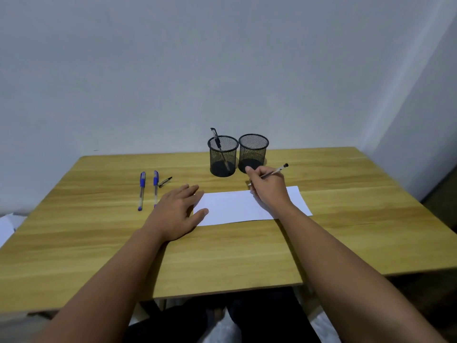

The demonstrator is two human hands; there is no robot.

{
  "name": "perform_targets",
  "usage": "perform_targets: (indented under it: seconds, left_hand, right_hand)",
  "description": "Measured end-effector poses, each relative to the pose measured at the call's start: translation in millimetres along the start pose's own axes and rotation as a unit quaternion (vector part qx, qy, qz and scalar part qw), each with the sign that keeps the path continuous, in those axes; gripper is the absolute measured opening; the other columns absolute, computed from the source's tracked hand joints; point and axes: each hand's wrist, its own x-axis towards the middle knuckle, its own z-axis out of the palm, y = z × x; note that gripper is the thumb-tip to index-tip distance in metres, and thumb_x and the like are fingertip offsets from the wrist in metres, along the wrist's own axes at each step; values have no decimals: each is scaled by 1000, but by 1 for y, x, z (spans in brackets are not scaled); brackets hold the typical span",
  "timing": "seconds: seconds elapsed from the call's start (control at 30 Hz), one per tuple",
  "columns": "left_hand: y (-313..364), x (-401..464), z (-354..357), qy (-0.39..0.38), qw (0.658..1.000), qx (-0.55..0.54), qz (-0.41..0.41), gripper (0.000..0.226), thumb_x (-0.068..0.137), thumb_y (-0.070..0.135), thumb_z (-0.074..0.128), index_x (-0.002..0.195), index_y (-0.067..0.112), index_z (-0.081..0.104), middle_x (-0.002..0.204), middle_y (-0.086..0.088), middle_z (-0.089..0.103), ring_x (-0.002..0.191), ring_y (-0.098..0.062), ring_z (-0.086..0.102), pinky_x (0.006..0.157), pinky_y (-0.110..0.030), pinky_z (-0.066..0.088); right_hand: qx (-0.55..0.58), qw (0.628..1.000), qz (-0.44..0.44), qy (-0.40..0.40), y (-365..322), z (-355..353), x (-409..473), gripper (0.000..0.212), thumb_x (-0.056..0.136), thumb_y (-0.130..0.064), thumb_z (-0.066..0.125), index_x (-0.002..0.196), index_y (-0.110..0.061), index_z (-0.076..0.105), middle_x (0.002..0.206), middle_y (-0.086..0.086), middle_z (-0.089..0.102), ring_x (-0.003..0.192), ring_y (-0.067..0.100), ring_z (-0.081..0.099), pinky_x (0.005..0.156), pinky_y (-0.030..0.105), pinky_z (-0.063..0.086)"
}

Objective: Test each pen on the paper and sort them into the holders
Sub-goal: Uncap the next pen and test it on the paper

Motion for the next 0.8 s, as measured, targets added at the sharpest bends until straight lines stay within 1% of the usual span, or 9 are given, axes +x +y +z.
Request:
perform_targets:
  seconds: [0.1, 0.2, 0.27, 0.33, 0.4, 0.47, 0.53, 0.7, 0.8]
  left_hand:
    - [-2, 1, 3, 5, 1000, -6, -2, 74, 90, 70, 35, 151, 31, 46, 162, 7, 36, 153, -15, 25, 122, -42, 26]
    - [-4, 1, 5, 9, 1000, -9, -2, 73, 90, 71, 36, 151, 31, 46, 162, 8, 36, 153, -14, 24, 122, -42, 26]
    - [-4, 1, 6, 10, 1000, -12, -2, 73, 90, 71, 37, 152, 32, 45, 162, 9, 35, 153, -13, 24, 122, -42, 26]
    - [-5, 1, 5, 8, 1000, -14, -2, 74, 90, 72, 36, 152, 32, 44, 163, 9, 34, 153, -12, 22, 123, -41, 25]
    - [-4, 2, 5, 6, 1000, -14, -1, 75, 90, 73, 34, 152, 32, 43, 163, 9, 33, 153, -12, 22, 123, -41, 25]
    - [-4, 2, 4, 6, 1000, -15, -1, 76, 90, 73, 33, 153, 32, 43, 163, 9, 33, 153, -12, 21, 123, -42, 24]
    - [-4, 2, 4, 9, 1000, -18, -2, 76, 89, 73, 34, 153, 32, 43, 163, 10, 33, 153, -12, 22, 122, -42, 25]
    - [-3, 1, 5, 13, 1000, -18, -3, 75, 90, 73, 35, 152, 32, 44, 162, 9, 34, 153, -12, 22, 122, -43, 25]
    - [-3, 1, 5, 11, 1000, -19, -5, 75, 90, 73, 36, 152, 32, 44, 162, 10, 34, 153, -11, 22, 122, -42, 25]
  right_hand:
    - [-12, 1000, -13, 7, 2, 1, 1, 45, 102, -27, 75, 84, 9, 54, 66, 19, 61, 58, 26, 56, 51, 30, 46]
    - [-29, 999, -9, 12, 7, 2, 0, 41, 98, -22, 78, 80, 6, 54, 61, 14, 62, 61, 26, 61, 58, 36, 52]
    - [-13, 1000, -2, 6, 5, 4, 1, 44, 97, -22, 81, 82, 10, 53, 62, 12, 58, 62, 20, 62, 63, 34, 55]
    - [1, 1000, 3, -4, 1, 8, 1, 47, 97, -25, 81, 82, 10, 53, 64, 14, 55, 61, 19, 62, 60, 29, 56]
    - [-3, 1000, -6, -14, 3, 10, 1, 48, 99, -26, 78, 80, 9, 52, 64, 18, 56, 62, 26, 60, 55, 30, 50]
    - [-2, 1000, -15, -25, 9, 8, 2, 47, 101, -21, 76, 80, 11, 49, 66, 20, 57, 64, 29, 58, 54, 32, 46]
    - [-3, 1000, -15, -26, 14, 7, 3, 46, 101, -17, 74, 80, 13, 46, 67, 20, 55, 63, 29, 58, 54, 32, 46]
    - [-29, 999, -33, -25, 20, 7, 8, 44, 100, -17, 73, 73, 7, 48, 64, 21, 55, 60, 29, 61, 60, 38, 48]
    - [-42, 998, -38, -19, 21, 8, 7, 42, 100, -18, 74, 76, 9, 52, 66, 30, 58, 61, 30, 63, 62, 40, 51]
